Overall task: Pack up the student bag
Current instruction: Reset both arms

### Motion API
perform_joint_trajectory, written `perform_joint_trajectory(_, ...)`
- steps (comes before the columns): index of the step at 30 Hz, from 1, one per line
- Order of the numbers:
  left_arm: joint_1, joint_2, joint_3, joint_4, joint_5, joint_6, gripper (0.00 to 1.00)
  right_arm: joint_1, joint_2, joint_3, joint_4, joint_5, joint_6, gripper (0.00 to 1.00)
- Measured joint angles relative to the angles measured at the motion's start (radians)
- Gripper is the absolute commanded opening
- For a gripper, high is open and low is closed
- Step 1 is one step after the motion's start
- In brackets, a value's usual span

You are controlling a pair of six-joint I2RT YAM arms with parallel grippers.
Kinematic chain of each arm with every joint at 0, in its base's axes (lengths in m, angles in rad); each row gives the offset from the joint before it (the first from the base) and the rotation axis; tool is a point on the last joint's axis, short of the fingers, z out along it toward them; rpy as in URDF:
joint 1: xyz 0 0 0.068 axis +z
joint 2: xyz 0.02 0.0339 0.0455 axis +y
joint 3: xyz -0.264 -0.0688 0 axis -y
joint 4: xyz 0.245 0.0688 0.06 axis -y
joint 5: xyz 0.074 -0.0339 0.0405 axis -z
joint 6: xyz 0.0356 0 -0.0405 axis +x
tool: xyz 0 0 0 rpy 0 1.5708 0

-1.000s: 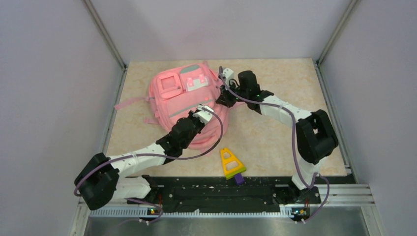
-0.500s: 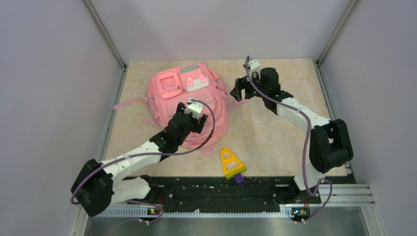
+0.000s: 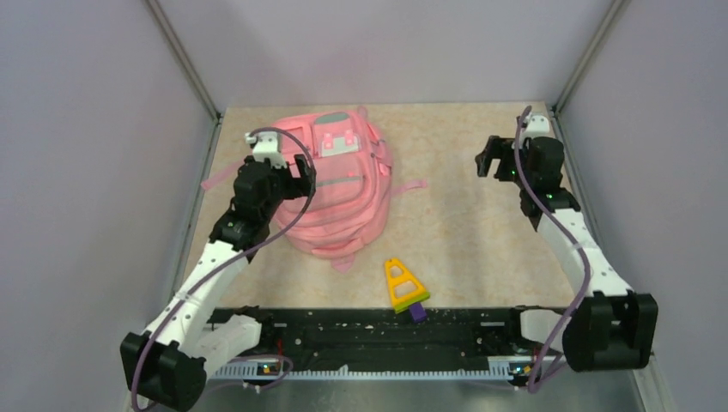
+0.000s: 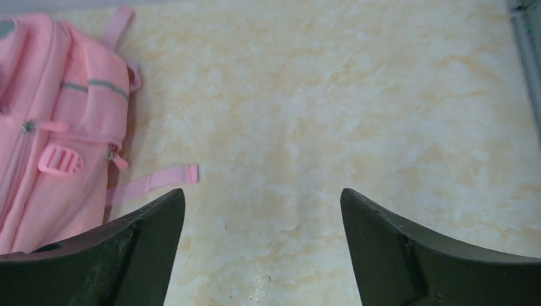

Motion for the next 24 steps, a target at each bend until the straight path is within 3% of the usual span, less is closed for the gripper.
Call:
perform_joint_trajectory(1, 0.014, -0.014, 0.032, -0.026, 0.014, -0.013, 0.91, 0.002, -0.044, -0.012, -0.003, 0.033, -0.003, 0.98)
perform_joint_trajectory(5, 0.020, -0.050, 0.150, -0.119, 0.096, -0.035, 0.92, 0.006, -0.237, -0.071, 0.027, 0.138, -0.008, 0.99)
perform_joint_trajectory(10, 0.063, -0.095, 0.180, -0.198, 0.035, -0.049, 0.94, 0.006, -0.407, -0.174, 0.109, 0.201, -0.016, 0.99)
perform_joint_trajectory(16, 0.119, -0.137, 0.126, -0.220, -0.042, -0.069, 0.94, 0.006, -0.492, -0.286, 0.163, 0.227, -0.030, 0.99)
perform_joint_trajectory(24, 0.127, -0.137, 0.121, -0.230, -0.053, -0.072, 0.94, 0.006, -0.510, -0.297, 0.198, 0.240, -0.034, 0.99)
